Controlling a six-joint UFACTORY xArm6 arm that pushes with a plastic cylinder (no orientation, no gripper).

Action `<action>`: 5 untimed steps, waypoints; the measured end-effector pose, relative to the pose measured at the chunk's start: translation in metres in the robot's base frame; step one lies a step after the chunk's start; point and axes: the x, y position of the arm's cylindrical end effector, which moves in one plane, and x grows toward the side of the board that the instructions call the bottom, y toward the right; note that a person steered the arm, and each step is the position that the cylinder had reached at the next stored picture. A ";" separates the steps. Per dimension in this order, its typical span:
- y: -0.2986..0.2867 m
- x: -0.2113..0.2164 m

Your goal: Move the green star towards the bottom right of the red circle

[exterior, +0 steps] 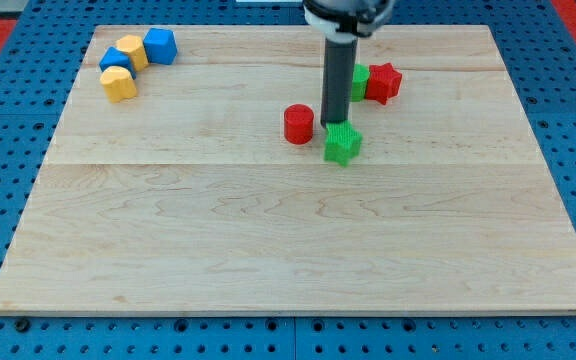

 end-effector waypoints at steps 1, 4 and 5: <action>0.002 0.034; 0.044 0.124; 0.011 0.130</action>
